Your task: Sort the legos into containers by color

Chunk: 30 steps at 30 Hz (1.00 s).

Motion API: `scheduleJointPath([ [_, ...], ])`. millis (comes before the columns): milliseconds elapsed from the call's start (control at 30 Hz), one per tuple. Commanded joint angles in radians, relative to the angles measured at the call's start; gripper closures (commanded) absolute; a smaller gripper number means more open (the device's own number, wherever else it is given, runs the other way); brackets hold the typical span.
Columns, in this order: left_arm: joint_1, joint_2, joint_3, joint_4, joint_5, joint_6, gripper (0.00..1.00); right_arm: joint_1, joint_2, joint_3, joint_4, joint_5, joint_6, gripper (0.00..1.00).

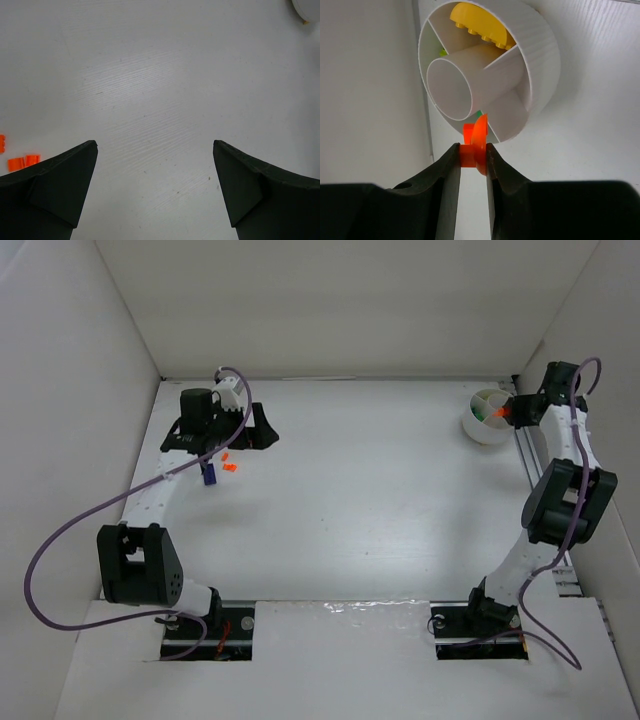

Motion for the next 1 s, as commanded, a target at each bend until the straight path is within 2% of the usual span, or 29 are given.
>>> scheduleJointPath([
  [0,-0.004,0.003,0.053,0.024,0.026,-0.008,0.00,0.001,0.019,0.045,-0.001,-0.002,0.017,1.00],
  [233,-0.004,0.003,0.092,-0.042,0.002,0.014,0.00,0.001,0.039,0.045,-0.001,-0.011,0.017,0.99],
  [333,-0.004,0.003,0.103,-0.055,-0.024,0.038,0.00,0.001,0.057,0.045,0.009,-0.011,0.017,0.86],
  [533,-0.004,0.012,0.103,-0.055,-0.024,0.038,0.00,0.001,0.066,0.045,0.018,-0.011,0.017,0.78],
  [667,-0.004,0.012,0.094,-0.055,-0.024,0.038,0.00,0.001,0.066,0.045,0.029,-0.043,0.005,0.62],
  [967,-0.004,0.003,0.085,-0.055,-0.004,0.072,0.00,0.030,0.003,0.056,0.047,-0.055,-0.068,0.62],
])
